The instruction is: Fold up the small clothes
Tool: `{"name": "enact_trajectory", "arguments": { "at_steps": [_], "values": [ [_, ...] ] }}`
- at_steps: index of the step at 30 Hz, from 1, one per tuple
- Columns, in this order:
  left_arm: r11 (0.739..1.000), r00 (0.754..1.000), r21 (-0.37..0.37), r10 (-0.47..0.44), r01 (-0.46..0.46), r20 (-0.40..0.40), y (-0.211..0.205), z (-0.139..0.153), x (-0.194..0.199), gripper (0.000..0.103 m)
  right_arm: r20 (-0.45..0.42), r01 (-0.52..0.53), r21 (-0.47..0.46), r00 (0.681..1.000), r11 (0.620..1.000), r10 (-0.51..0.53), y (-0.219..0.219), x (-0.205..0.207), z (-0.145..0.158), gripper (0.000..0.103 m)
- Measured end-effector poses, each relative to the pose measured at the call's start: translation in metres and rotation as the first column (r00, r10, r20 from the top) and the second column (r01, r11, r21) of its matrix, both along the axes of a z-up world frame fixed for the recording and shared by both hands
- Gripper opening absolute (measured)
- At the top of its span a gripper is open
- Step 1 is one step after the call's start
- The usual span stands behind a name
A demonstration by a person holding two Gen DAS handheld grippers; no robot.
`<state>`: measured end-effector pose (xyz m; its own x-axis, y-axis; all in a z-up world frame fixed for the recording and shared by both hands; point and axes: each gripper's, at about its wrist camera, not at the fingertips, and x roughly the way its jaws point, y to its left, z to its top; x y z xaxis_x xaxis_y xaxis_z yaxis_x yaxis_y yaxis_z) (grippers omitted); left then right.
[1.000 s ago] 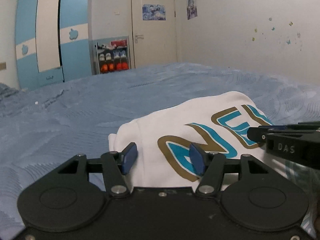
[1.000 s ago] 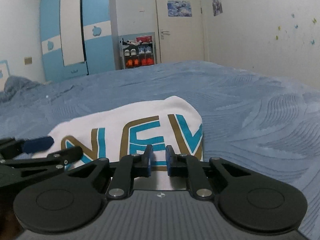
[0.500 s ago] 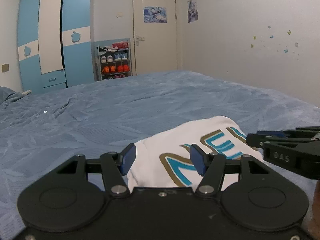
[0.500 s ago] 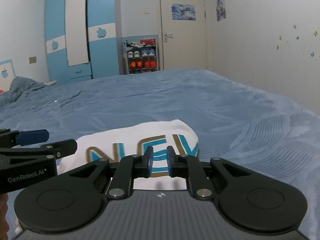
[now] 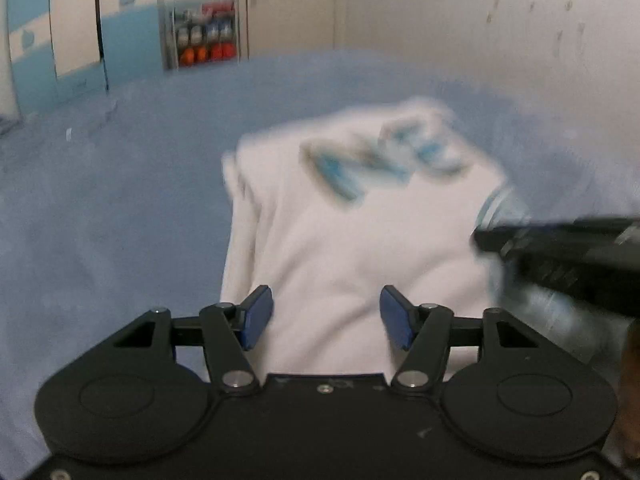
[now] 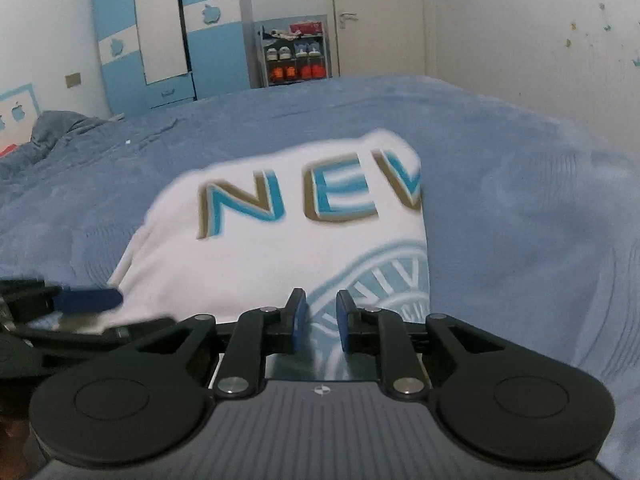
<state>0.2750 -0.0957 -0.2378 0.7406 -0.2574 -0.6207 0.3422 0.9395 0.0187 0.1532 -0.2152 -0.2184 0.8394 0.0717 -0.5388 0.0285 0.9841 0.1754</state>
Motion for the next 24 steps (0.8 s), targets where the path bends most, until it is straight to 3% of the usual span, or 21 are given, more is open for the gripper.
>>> {"name": "enact_trajectory", "arguments": {
  "at_steps": [2,5,8,13,16,20,24],
  "values": [
    [0.999,0.998,0.053,-0.013,0.009,0.067,-0.005,-0.009,-0.012,0.064,0.032,0.001,-0.058,0.999,0.998,0.001,0.008,-0.008,-0.005,0.021],
    [0.996,0.997,0.092,-0.015,0.008,0.073,-0.011,-0.002,-0.013,0.063,0.031,0.006,-0.100,1.000,0.995,-0.003,0.015,-0.009,0.003,0.022],
    [0.997,0.999,0.072,-0.010,0.007,0.049,-0.007,0.014,-0.012,0.063,0.031,-0.009,-0.079,0.999,0.997,0.011,0.009,-0.015,0.016,0.022],
    [0.999,0.995,0.038,-0.033,0.029,0.095,0.003,0.040,-0.037,0.063,0.045,-0.014,-0.038,0.999,0.999,0.016,-0.005,-0.040,0.038,0.023],
    [0.998,0.996,0.037,-0.058,0.056,0.061,0.005,0.040,-0.048,0.063,0.007,-0.033,-0.028,0.999,0.999,0.034,-0.006,-0.051,0.035,0.026],
    [0.993,0.996,0.105,-0.054,0.061,-0.067,0.005,0.005,-0.046,0.064,-0.113,-0.046,-0.020,0.993,0.999,0.044,-0.005,-0.053,0.004,0.032],
    [0.994,0.998,0.091,-0.058,0.060,-0.022,0.008,0.013,-0.046,0.064,-0.098,-0.067,0.006,0.993,0.998,0.068,-0.013,-0.052,0.004,0.036]
  ]
}}
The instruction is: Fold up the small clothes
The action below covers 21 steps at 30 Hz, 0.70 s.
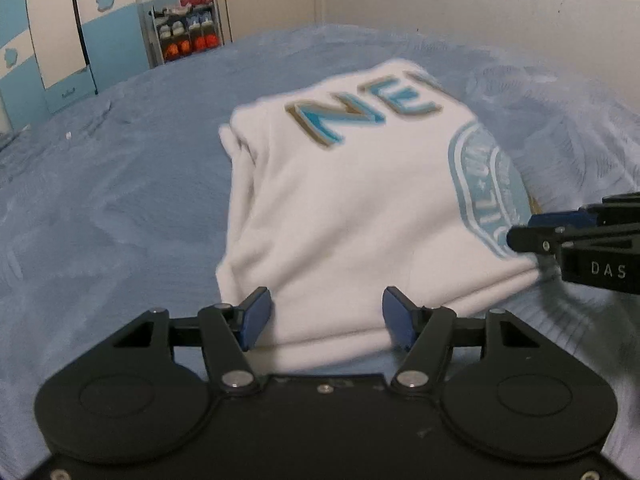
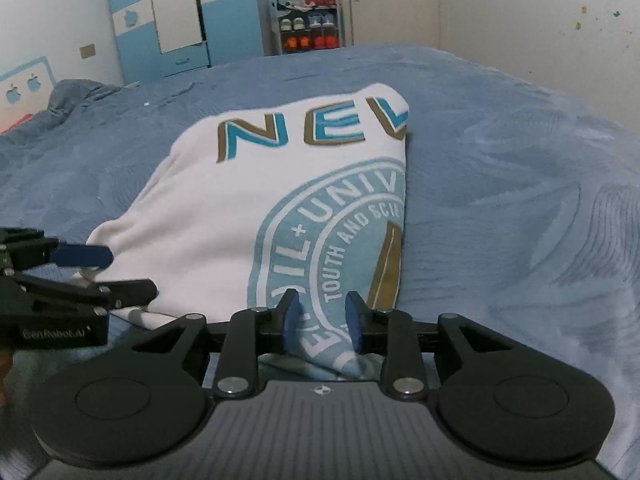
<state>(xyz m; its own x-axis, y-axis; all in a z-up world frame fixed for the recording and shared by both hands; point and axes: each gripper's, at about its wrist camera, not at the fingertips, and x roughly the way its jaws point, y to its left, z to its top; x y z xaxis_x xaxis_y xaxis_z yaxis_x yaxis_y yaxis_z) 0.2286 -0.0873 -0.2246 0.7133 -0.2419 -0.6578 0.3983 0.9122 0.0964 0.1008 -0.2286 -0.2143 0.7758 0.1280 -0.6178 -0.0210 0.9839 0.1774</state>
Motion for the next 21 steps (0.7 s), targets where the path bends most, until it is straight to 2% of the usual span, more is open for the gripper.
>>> {"name": "enact_trajectory", "arguments": {
  "at_steps": [2,4,5,6,8,9,12,14,15,17,19,21],
  "values": [
    [0.999,0.997,-0.007,0.032,-0.031,0.070,0.003,0.019,0.006,0.063,0.049,0.018,0.012,0.999,1.000,-0.019,-0.010,0.001,0.017,0.042],
    [0.998,0.993,-0.045,0.042,-0.037,0.114,0.010,0.036,0.016,0.063,0.119,0.035,0.013,0.992,0.999,-0.036,-0.018,0.003,0.033,0.061],
    [0.997,0.992,-0.064,0.049,-0.042,0.118,0.012,0.044,0.025,0.063,0.148,0.044,0.014,0.988,0.999,-0.046,-0.023,0.006,0.040,0.075],
    [0.996,0.992,-0.079,0.057,-0.049,0.113,0.014,0.048,0.036,0.063,0.174,0.059,0.018,0.983,0.998,-0.061,-0.028,0.012,0.045,0.078],
    [0.991,0.994,-0.117,0.073,-0.064,0.078,0.017,0.047,0.060,0.063,0.172,0.072,0.039,0.982,0.997,-0.077,-0.038,0.030,0.046,0.080],
    [0.986,0.995,-0.145,0.085,-0.079,0.041,0.020,0.043,0.071,0.063,0.157,0.071,0.058,0.984,0.996,-0.079,-0.043,0.040,0.044,0.084],
    [0.964,0.990,-0.241,0.091,-0.115,-0.109,0.027,0.020,0.108,0.063,0.068,0.069,0.119,0.995,0.991,-0.077,-0.057,0.073,0.022,0.088],
    [0.959,0.982,-0.242,0.112,-0.147,-0.151,0.027,0.005,0.121,0.063,-0.008,0.070,0.170,0.998,0.983,-0.070,-0.065,0.092,0.001,0.088],
    [0.956,0.979,-0.246,0.119,-0.158,-0.165,0.027,-0.002,0.125,0.065,-0.045,0.061,0.246,0.998,0.967,-0.051,-0.071,0.098,-0.012,0.089],
    [0.935,0.971,-0.303,0.125,-0.184,-0.205,0.030,-0.014,0.133,0.067,-0.041,0.042,0.388,0.999,0.921,-0.029,-0.082,0.100,-0.027,0.092],
    [0.912,0.961,-0.354,0.122,-0.207,-0.247,0.036,-0.024,0.140,0.076,-0.040,0.014,0.448,0.999,0.894,0.004,-0.086,0.108,-0.037,0.094],
    [0.889,0.954,-0.402,0.111,-0.221,-0.277,0.043,-0.030,0.148,0.079,-0.031,-0.006,0.454,0.999,0.891,0.022,-0.083,0.115,-0.040,0.096]
  ]
}}
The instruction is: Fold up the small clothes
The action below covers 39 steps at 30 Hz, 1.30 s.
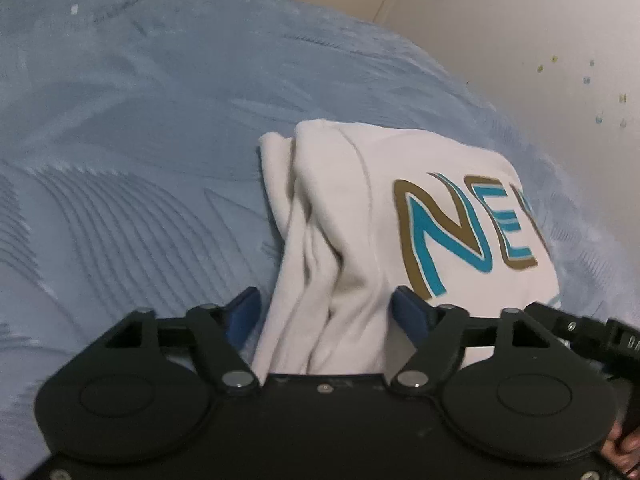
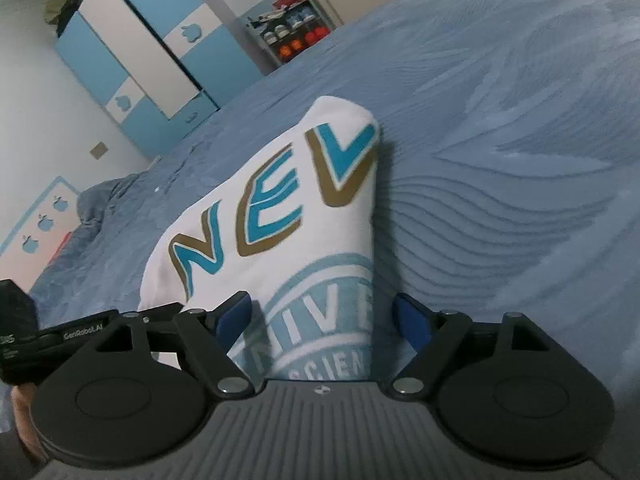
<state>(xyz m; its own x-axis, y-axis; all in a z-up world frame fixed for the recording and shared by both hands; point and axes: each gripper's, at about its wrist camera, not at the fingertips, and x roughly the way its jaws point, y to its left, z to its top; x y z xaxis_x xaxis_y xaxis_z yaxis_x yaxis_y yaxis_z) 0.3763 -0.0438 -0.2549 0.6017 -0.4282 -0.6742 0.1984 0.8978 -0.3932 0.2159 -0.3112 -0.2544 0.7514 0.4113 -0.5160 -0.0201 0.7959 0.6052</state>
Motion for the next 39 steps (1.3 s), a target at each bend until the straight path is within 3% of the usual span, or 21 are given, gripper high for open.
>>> {"name": "enact_trajectory", "arguments": {
  "at_steps": [2,4,5,6,7,8,9,13,16,22,25,29,33,39],
  "values": [
    [0.999,1.000,-0.035,0.024,-0.024,-0.008,0.002,-0.006,0.002,0.082,0.006,-0.007,-0.017,1.000,1.000,0.007,0.010,0.008,0.001,0.094],
    [0.999,0.999,0.024,0.028,-0.029,0.042,-0.009,-0.007,-0.004,0.082,0.007,-0.009,-0.041,1.000,0.999,0.009,0.018,0.014,0.003,0.076],
    [0.998,0.997,0.058,0.027,-0.031,0.066,-0.015,-0.006,-0.007,0.080,0.005,-0.007,-0.044,1.000,0.999,0.007,0.019,0.015,0.005,0.062],
    [0.997,0.996,0.075,0.023,-0.029,0.085,-0.018,-0.004,-0.012,0.071,0.003,-0.003,-0.036,1.000,0.999,0.003,0.016,0.015,0.006,0.044],
    [0.997,0.994,0.074,0.019,-0.027,0.104,-0.020,0.002,-0.018,0.042,-0.002,0.004,-0.021,1.000,1.000,-0.004,0.014,0.014,0.008,0.038],
    [0.998,0.994,0.057,0.003,-0.009,0.113,-0.023,0.007,-0.022,0.028,-0.002,0.010,-0.007,1.000,1.000,-0.010,0.011,0.011,0.011,0.032],
    [0.998,0.993,0.068,0.005,-0.013,0.122,-0.025,0.013,-0.025,0.022,-0.002,0.013,-0.012,1.000,1.000,-0.013,0.011,0.008,0.016,0.027],
    [0.990,0.987,0.143,-0.012,-0.011,0.162,-0.036,0.045,-0.036,0.017,0.017,0.004,-0.133,1.000,0.991,-0.002,0.029,0.003,0.056,0.024],
    [0.992,0.974,0.111,0.028,-0.054,0.224,-0.028,0.076,-0.049,0.017,0.048,0.001,-0.131,0.999,0.991,0.006,0.028,-0.006,0.083,0.023],
    [0.990,0.964,0.127,0.026,-0.061,0.263,-0.026,0.128,-0.075,0.017,0.083,-0.006,-0.132,0.996,0.991,0.017,0.029,-0.021,0.124,0.023],
    [0.990,0.967,0.124,0.029,-0.062,0.251,-0.024,0.133,-0.088,0.017,0.081,-0.011,-0.144,0.996,0.990,0.022,0.028,-0.025,0.134,0.023],
    [0.984,0.960,0.171,0.005,-0.055,0.280,-0.049,0.138,-0.111,0.017,0.092,-0.005,-0.184,0.996,0.983,0.022,0.017,-0.041,0.144,0.024],
    [0.996,0.972,0.090,0.000,-0.022,0.233,-0.075,0.144,-0.117,0.017,0.085,0.042,-0.220,0.996,0.975,-0.024,-0.013,-0.060,0.151,0.024],
    [0.996,0.968,0.076,-0.062,0.045,0.245,-0.146,0.156,-0.132,0.017,0.090,0.112,-0.256,0.992,0.960,-0.092,-0.070,-0.089,0.162,0.024]
  ]
}}
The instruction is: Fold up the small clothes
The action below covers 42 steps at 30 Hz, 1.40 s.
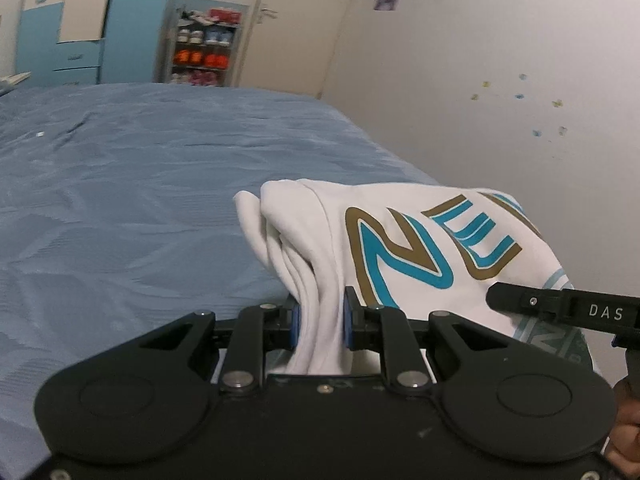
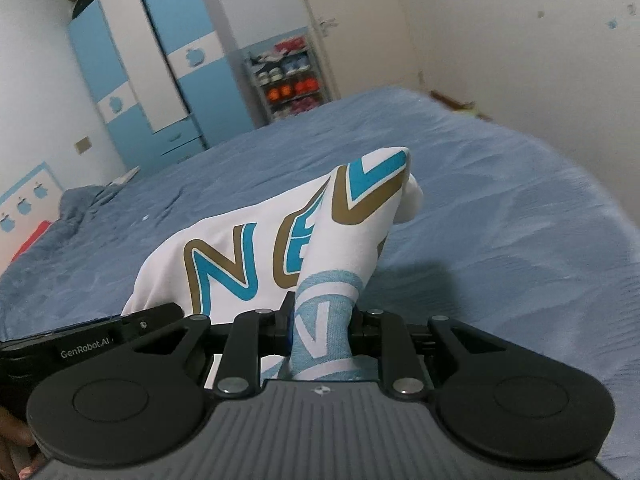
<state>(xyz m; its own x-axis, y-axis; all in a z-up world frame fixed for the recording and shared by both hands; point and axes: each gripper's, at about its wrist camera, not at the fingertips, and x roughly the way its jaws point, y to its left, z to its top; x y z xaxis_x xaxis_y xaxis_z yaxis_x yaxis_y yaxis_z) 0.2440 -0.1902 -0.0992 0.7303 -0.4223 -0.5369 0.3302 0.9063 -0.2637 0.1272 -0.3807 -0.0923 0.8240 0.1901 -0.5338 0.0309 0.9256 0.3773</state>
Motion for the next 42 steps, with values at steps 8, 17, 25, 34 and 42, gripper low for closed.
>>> {"name": "enact_trajectory", "arguments": {
  "at_steps": [8,17,25,34,42],
  "values": [
    [0.997,0.997,-0.008,-0.074,0.074,0.009,-0.069,0.009,-0.020,0.017,-0.008,0.073,-0.010,0.997,0.997,-0.073,-0.054,-0.028,0.003,0.024],
    [0.993,0.991,-0.017,-0.115,0.114,-0.071,-0.097,-0.031,-0.005,0.017,-0.043,0.093,0.005,0.995,0.996,-0.092,-0.073,-0.033,-0.044,0.024],
    [0.988,0.976,0.052,-0.135,0.146,-0.171,-0.107,-0.123,-0.004,0.030,-0.129,0.095,0.024,0.987,0.995,-0.092,-0.068,-0.026,-0.141,0.034],
    [0.989,0.991,0.118,-0.102,0.091,0.087,-0.090,-0.091,-0.023,0.055,0.116,0.287,-0.052,0.953,0.957,-0.279,-0.070,-0.067,-0.120,0.046],
    [0.989,0.899,0.149,-0.067,0.002,0.433,-0.139,-0.076,-0.067,0.058,0.284,0.370,-0.171,0.906,0.913,-0.314,-0.025,-0.050,-0.100,0.032]
  ]
}}
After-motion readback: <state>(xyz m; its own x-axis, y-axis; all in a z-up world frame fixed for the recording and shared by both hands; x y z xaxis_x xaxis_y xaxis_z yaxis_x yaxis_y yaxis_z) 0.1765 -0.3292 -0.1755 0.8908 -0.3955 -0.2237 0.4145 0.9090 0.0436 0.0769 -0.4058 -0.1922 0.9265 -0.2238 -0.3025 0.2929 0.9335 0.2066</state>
